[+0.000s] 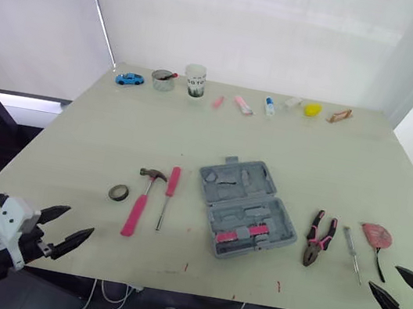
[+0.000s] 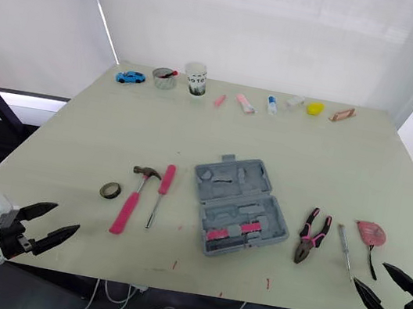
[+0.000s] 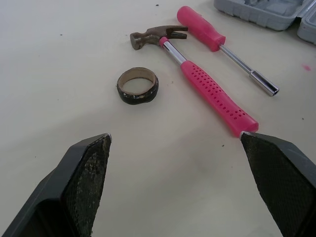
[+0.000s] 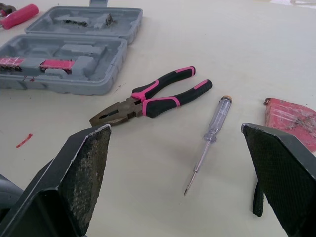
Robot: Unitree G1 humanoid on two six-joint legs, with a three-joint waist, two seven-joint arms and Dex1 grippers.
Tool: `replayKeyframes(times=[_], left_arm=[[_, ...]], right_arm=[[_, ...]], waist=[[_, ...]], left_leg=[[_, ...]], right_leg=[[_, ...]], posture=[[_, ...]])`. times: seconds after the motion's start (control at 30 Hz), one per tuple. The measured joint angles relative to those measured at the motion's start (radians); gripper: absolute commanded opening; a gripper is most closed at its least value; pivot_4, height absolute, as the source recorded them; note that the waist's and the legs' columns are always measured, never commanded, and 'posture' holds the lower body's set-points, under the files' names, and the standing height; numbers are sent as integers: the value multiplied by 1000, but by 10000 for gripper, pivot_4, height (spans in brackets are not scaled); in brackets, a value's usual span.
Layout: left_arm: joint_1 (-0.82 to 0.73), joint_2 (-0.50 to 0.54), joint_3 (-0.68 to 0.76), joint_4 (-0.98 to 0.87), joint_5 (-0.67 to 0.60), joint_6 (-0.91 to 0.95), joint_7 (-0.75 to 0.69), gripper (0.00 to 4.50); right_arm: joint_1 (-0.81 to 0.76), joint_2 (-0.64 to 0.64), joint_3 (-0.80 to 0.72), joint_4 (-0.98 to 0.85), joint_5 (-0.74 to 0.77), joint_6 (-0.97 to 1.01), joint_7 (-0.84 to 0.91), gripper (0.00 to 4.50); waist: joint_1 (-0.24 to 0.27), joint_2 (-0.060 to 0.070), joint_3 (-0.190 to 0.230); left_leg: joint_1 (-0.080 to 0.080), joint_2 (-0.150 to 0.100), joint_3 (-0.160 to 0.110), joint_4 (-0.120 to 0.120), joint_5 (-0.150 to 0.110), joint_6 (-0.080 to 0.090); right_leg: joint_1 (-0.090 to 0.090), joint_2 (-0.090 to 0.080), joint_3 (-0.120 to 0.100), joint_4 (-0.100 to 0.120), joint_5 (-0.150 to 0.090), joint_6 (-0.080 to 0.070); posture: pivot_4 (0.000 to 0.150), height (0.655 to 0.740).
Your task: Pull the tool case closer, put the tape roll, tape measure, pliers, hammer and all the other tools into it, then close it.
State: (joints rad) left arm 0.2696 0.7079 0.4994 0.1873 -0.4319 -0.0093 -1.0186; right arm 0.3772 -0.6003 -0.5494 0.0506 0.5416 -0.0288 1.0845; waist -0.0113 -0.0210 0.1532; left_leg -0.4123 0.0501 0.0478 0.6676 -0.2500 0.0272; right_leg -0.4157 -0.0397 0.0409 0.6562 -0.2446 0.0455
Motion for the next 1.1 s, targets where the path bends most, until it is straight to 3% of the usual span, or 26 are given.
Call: replayKeyframes(times=[0.57,0.87,1.1], left_arm=[[-26,-4,-37,22,-8,18,-33,45000],[-59,22,-79,-98,-51,144,-56,45000],[-210,34,-186,-161,-61,242,-54,45000]], right_arm=[[23,-17,-13,-31,-6,48,-57,44298],[-96,-63,55,-30,-29,140,-99,44298],[-359,-85,222,-64,-46,357,-209,44298]], waist=[[0,0,-1],[-2,0,0],[-3,0,0]], left_leg=[[0,0,0,0,0,0],[0,0,0,1,0,0],[0,-3,0,2,0,0]], right_leg=[[0,1,0,0,0,0],[0,2,0,1,0,0],[0,4,1,3,0,0]], posture=[[1500,7400],[1500,7400],[1500,7400]])
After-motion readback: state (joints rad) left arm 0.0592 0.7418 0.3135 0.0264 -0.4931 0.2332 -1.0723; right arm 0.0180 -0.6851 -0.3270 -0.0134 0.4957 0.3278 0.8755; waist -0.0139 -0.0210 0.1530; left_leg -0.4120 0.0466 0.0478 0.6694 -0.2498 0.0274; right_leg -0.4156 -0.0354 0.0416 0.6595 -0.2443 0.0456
